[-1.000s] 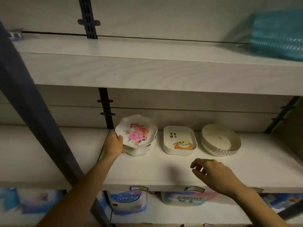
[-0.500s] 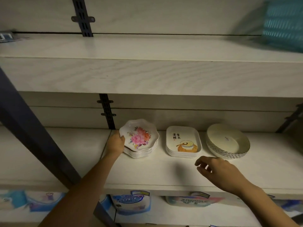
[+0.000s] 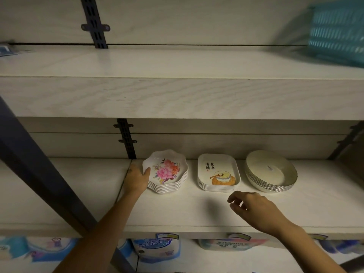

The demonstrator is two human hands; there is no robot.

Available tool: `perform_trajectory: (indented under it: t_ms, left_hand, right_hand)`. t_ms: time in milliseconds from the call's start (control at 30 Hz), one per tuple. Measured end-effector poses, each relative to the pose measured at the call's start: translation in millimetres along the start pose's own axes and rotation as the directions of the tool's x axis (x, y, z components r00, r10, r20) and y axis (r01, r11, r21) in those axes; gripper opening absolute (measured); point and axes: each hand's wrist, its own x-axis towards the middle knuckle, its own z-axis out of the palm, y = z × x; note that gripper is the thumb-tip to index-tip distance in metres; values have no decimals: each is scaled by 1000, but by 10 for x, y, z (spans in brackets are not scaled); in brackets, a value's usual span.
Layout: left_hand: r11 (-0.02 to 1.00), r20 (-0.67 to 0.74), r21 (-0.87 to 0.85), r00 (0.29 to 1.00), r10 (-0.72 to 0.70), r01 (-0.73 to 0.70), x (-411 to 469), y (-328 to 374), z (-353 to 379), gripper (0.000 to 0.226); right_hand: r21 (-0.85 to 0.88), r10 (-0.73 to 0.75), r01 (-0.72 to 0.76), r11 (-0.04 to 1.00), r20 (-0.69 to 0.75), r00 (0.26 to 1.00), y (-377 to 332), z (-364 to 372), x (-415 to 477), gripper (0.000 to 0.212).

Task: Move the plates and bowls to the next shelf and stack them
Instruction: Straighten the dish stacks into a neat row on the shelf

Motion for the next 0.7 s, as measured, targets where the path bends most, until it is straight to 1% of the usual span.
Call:
perform_trajectory:
  t_ms: [100,167,267,333,400,467,600,667,700]
  left_hand:
    - [985,75,-125,991,-109,118,0,-33,18,59]
    - [947,162,-238,971,-178,214,59,-54,-8,57]
    - [894,330,-334,925,-188,300,128,-86,-58,47]
    - [860,395,-377,900,-187,344,123,-76,-88,40]
    - [836,444,-402,878,-178,373,122,-60,-98,35]
    - [829,483,-413,862,-152,378,134,-38,-95,34]
    - [832,509,-407,850,-136,377,187,-36,-27,41]
    - [836,493,-410,860,-135,366,203,-40,13,45]
    - [836,477,-413,868,-138,360,224,-52,37,47]
  right_hand:
    - [111,19,-23,994,41,999,-67,134,143,26]
    - [196,23,-33,980,52,998,-141,256,298,27]
    - [361,32,-56,931,73,997,-325,413,566,33]
    - [512,59,-101,853,98,993,-471,473,733,39]
    - [650,100,-182,738,162,982,-617,507,877,47]
    - [742,132,-262,617,231,964,-727,563,1013,57]
    - [843,134,-334,421,306,942,-855,719,1242,72]
    - [856,128,-350,381,326,937,-896,803,1333,73]
    - [859,133,-347,376,320,938,-916,843,1372,70]
